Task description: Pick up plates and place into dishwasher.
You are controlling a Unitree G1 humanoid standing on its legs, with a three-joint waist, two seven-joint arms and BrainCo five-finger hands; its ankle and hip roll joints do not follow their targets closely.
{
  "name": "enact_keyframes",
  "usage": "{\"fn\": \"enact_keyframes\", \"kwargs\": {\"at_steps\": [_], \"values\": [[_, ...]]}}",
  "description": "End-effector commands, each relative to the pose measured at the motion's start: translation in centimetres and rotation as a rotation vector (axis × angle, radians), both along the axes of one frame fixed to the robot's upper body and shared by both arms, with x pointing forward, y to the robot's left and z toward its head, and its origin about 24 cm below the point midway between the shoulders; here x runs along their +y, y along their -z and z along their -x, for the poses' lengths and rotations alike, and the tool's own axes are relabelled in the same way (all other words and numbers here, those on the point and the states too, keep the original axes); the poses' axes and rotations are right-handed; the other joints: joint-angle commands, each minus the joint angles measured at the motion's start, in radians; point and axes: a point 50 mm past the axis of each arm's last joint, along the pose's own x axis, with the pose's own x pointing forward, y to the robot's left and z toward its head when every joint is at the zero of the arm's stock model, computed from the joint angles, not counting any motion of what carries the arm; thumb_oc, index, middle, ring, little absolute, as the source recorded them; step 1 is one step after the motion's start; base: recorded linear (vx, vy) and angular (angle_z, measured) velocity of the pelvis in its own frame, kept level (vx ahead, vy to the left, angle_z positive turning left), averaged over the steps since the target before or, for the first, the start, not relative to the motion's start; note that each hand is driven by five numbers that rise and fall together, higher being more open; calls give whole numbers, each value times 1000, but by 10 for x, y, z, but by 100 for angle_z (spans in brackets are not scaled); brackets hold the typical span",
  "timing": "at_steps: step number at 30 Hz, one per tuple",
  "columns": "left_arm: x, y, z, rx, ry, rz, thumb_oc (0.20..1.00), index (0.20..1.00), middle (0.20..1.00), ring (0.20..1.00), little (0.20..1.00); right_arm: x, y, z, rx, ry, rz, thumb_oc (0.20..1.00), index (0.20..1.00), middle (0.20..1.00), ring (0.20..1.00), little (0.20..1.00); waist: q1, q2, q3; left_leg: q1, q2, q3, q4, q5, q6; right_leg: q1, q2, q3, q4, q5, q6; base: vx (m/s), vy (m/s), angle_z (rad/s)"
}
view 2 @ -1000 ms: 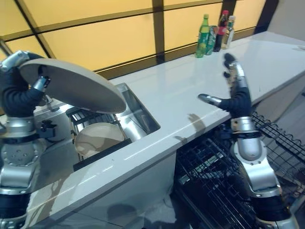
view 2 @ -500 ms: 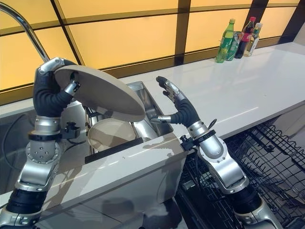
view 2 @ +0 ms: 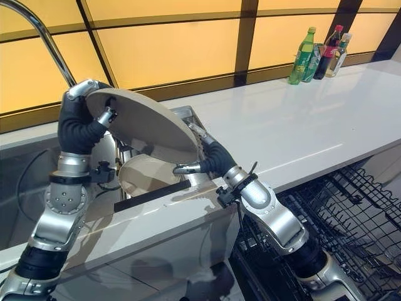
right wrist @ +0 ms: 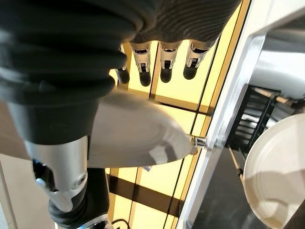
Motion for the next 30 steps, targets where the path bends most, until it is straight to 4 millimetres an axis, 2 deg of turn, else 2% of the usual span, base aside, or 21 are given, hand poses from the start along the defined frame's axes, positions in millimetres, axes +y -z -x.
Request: {"fn": "enact_keyframes", "kwargs": {"at_steps": [1, 6, 11, 16, 23, 24, 25, 30], "values": [[-15, -22, -5, -92, 61, 59, 200, 200, 200, 200, 200, 19, -28, 5, -92, -84, -95, 1000, 1000, 1000, 1000, 1000, 31, -19, -59, -48, 29, -44, 4, 47, -27, -73, -34, -17, 99, 19, 51, 13, -33, 4], [-27, -20, -10, -72, 81, 76, 200, 200, 200, 200, 200, 42, -42, 3, -128, -88, -121, 1000, 1000, 1000, 1000, 1000, 48, -21, -61, -44, 26, -61, 4, 48, -28, -63, -36, -29, 92, 22, 48, 31, -19, 6], [-33, -16, -13, -39, 103, 118, 200, 200, 200, 200, 200, 51, -53, 4, -144, -65, -176, 1000, 1000, 1000, 1000, 1000, 63, -23, -62, -41, 26, -69, 6, 46, -28, -58, -40, -42, 92, 20, 47, 30, -4, 8], [-39, -11, -15, 7, 125, 137, 200, 200, 200, 200, 200, 52, -63, 2, -164, -25, -225, 1000, 1000, 1000, 1000, 1000, 68, -24, -61, -36, 24, -73, 7, 41, -25, -54, -44, -50, 90, 20, 49, 6, 3, 2], [-39, -4, -16, 55, 134, 166, 200, 200, 200, 200, 200, 41, -66, 0, -160, 43, -298, 1000, 1000, 1000, 1000, 1000, 68, -21, -62, -33, 18, -70, 11, 35, -20, -53, -48, -49, 92, 20, 52, 2, 4, 1], [-39, -3, -16, 58, 135, 167, 200, 200, 200, 200, 200, 41, -66, 0, -160, 44, -302, 884, 884, 884, 884, 884, 68, -20, -62, -32, 17, -71, 11, 34, -20, -52, -49, -49, 93, 20, 53, 14, 24, 5], [-39, -2, -16, 63, 136, 170, 200, 200, 200, 200, 200, 41, -67, 0, -162, 39, -306, 200, 200, 200, 200, 200, 69, -20, -62, -30, 16, -72, 11, 33, -19, -52, -49, -49, 94, 20, 53, 16, 22, 5], [-38, 1, -17, 80, 141, 184, 200, 200, 200, 200, 200, 44, -62, 0, -110, -24, -306, 200, 200, 200, 200, 200, 69, -22, -67, -25, 11, -78, 7, 32, -15, -48, -50, -50, 95, 18, 54, 15, 22, 8]]}}
